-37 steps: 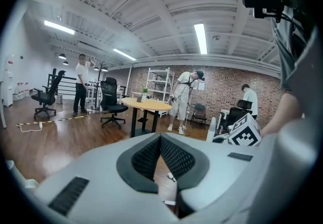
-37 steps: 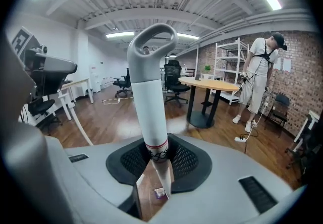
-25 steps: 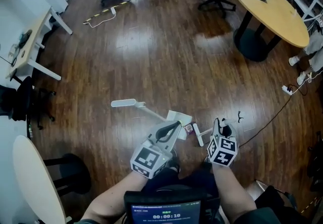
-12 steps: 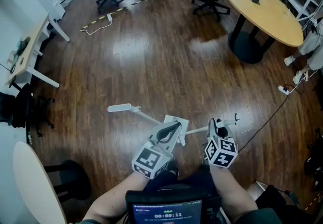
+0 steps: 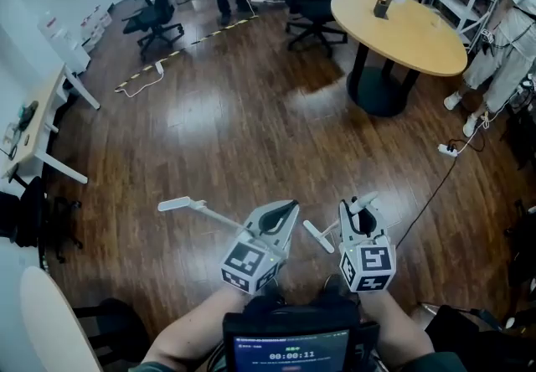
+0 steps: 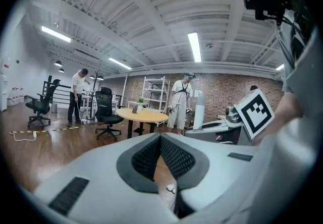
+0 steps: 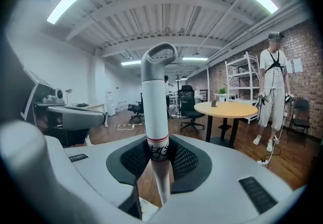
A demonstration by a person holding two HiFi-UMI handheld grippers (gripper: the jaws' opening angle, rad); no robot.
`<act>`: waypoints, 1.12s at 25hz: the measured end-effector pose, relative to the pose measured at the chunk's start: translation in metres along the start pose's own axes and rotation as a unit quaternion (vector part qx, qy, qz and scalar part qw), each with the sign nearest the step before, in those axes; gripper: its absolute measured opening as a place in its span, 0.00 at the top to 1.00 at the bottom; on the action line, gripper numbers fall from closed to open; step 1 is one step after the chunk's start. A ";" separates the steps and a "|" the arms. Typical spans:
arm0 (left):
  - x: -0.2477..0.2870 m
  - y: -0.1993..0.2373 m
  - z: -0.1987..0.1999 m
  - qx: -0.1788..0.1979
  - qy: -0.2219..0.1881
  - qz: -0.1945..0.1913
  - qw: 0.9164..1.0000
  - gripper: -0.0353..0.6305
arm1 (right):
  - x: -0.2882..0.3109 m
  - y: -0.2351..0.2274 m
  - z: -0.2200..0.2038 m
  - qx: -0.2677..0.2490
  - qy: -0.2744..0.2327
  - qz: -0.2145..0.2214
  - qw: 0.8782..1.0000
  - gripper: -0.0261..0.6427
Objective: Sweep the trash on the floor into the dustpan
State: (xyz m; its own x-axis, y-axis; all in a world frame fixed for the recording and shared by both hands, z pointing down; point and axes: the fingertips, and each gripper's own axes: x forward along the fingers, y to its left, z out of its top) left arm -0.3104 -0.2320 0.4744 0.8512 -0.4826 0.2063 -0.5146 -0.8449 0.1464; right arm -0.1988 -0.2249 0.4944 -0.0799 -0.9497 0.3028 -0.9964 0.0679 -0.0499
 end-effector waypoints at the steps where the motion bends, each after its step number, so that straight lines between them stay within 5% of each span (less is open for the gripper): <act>1: 0.005 -0.012 0.010 0.001 -0.005 -0.001 1.000 0.94 | -0.013 -0.013 0.011 -0.004 -0.006 -0.001 1.000 0.78; 8: 0.020 -0.088 0.080 -0.012 -0.032 0.006 0.999 0.94 | -0.113 -0.083 0.088 -0.074 -0.046 0.039 0.995 0.78; 17: 0.049 -0.145 0.137 -0.018 -0.063 0.003 0.998 0.94 | -0.196 -0.189 0.159 -0.037 -0.100 0.003 0.994 0.78; 28: 0.052 -0.186 0.163 -0.004 -0.076 -0.026 0.997 0.94 | -0.250 -0.210 0.189 -0.041 -0.130 -0.004 0.991 0.78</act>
State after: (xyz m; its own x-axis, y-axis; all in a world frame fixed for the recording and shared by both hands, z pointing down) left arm -0.1535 -0.1377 0.3003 0.8825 -0.4678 0.0489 -0.4692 -0.8682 0.1616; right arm 0.0354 -0.0595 0.2497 -0.0733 -0.9962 0.0475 -0.9967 0.0749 0.0324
